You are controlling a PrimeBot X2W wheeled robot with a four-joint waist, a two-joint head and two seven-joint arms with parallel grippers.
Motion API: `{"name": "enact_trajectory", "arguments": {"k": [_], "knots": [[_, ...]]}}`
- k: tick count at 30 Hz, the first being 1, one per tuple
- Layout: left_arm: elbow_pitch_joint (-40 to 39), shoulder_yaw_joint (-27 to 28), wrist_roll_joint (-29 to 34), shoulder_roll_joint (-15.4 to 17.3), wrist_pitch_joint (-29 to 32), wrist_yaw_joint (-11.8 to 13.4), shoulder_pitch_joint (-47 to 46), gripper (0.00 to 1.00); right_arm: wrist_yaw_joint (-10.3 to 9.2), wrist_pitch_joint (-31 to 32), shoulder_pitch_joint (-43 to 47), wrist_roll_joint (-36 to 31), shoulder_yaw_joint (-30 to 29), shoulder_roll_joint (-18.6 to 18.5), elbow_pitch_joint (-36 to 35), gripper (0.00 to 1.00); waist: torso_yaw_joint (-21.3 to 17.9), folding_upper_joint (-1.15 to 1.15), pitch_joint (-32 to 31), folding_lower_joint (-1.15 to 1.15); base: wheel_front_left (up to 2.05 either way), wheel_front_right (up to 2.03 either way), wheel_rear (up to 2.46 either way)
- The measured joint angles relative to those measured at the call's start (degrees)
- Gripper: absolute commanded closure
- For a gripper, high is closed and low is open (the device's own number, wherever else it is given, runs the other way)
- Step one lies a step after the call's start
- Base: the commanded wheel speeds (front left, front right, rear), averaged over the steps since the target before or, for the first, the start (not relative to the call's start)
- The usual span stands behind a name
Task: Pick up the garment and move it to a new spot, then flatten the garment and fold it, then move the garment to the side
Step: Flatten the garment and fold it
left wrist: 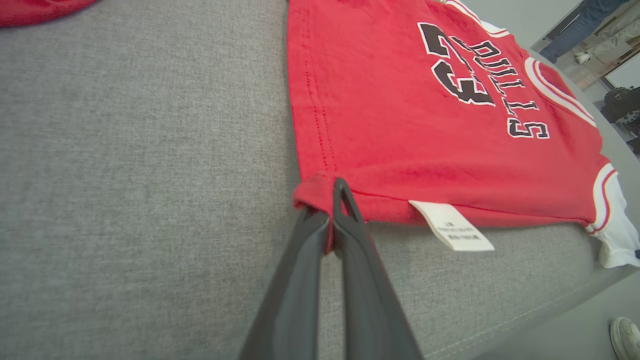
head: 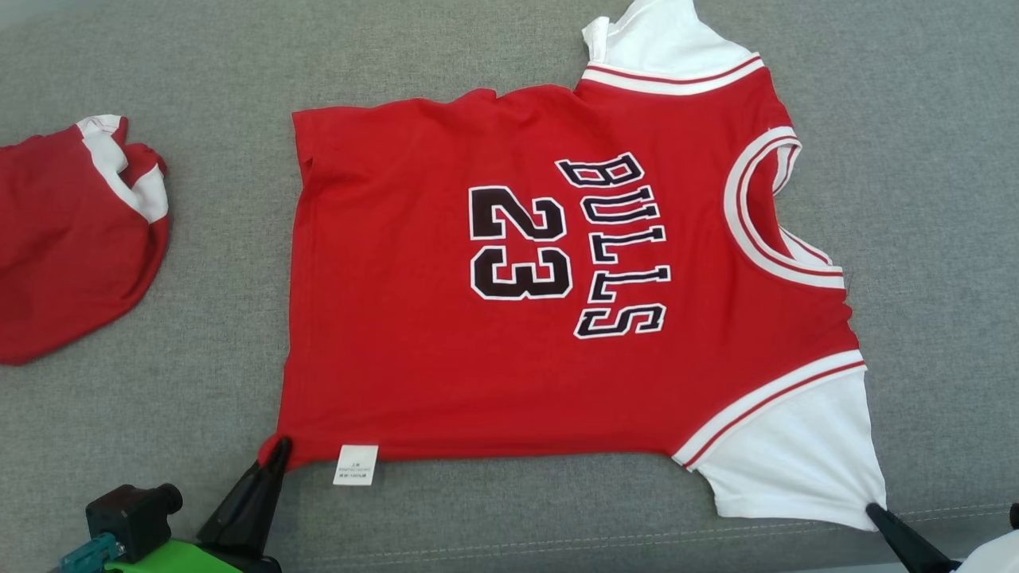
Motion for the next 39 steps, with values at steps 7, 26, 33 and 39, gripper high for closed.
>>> {"name": "enact_trajectory", "arguments": {"k": [7, 26, 33, 39], "knots": [[0.7, 0.9, 1.0, -0.5, 0.0, 0.0, 1.7, 1.0, 0.25, 1.0, 0.5, 0.0, 1.6, 0.4, 0.6, 1.0, -0.3, 0.0, 0.3, 0.0, 0.0, 0.0, 0.0], [5.6, 0.1, 2.0, -1.7, 0.0, 0.1, 2.8, 0.0, -0.37, 1.1, -0.8, -3.8, 3.9, 1.5, 4.2, 0.0, -1.5, 0.0, -0.4, 0.0, 0.0, 0.0, 0.0], [7.1, 3.2, 2.1, -1.8, 0.0, 2.3, 4.1, 0.0, -1.13, 0.2, -0.7, -6.8, 4.3, 1.2, 5.7, 0.0, -1.8, 0.0, -2.2, 0.0, 0.0, 0.0, 0.0], [6.1, 7.6, 1.7, -2.1, 0.0, 3.6, 6.3, 0.0, -1.8, -3.7, -1.1, -11.5, 2.3, -1.7, 4.5, 0.0, -2.1, 0.0, -4.5, 0.0, 0.0, 0.0, 0.0]]}}
